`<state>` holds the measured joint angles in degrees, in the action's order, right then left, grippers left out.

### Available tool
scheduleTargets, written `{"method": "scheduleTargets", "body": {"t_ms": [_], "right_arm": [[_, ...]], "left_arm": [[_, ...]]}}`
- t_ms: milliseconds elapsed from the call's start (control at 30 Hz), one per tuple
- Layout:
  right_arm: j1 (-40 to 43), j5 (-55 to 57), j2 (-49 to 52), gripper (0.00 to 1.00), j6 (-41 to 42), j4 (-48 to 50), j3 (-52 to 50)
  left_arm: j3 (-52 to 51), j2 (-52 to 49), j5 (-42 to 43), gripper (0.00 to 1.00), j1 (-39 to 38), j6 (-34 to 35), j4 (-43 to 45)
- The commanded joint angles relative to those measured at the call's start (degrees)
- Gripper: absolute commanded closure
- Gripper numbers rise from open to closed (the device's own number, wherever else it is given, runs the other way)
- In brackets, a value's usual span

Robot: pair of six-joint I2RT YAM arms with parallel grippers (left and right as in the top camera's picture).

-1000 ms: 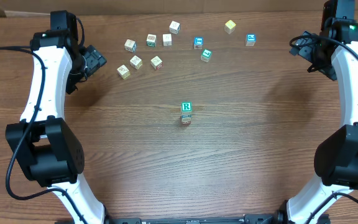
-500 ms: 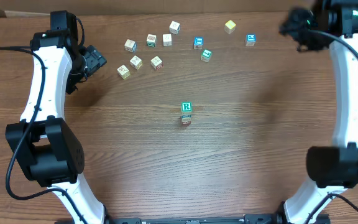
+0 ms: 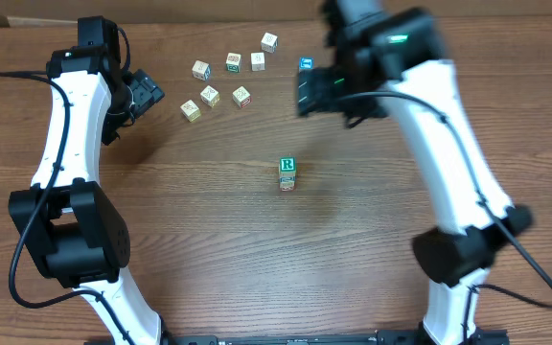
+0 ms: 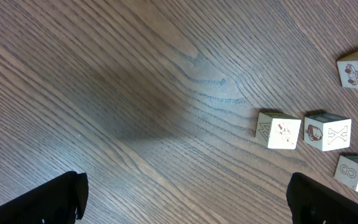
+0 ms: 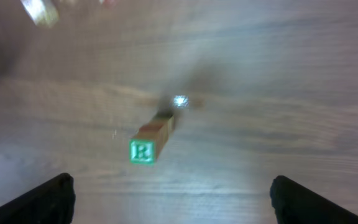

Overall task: Form a tower
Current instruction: 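Swing the right arm over the block stack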

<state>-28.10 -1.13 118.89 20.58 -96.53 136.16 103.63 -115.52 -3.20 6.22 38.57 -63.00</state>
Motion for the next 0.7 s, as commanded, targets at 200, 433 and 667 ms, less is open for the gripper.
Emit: {"method": "scheduleTargets", "body": {"t_ms": [200,433,667], "right_arm": [[-7.1,0.1,11.2,0.0,5.4,-0.5,-0.1],[-7.8,0.2,13.8,0.0,6.4,2.8,-6.3],[-7.9,3.1,13.8,0.0,8.4,5.6,-9.8]], "left_arm": [[1.1,-1.4,-0.3,0.0,0.4,-1.3,0.0],[1.1,-1.4,-0.3,0.0,0.4,-1.3,0.0],[1.1,-1.4,-0.3,0.01,0.4,-1.3,0.0]]}}
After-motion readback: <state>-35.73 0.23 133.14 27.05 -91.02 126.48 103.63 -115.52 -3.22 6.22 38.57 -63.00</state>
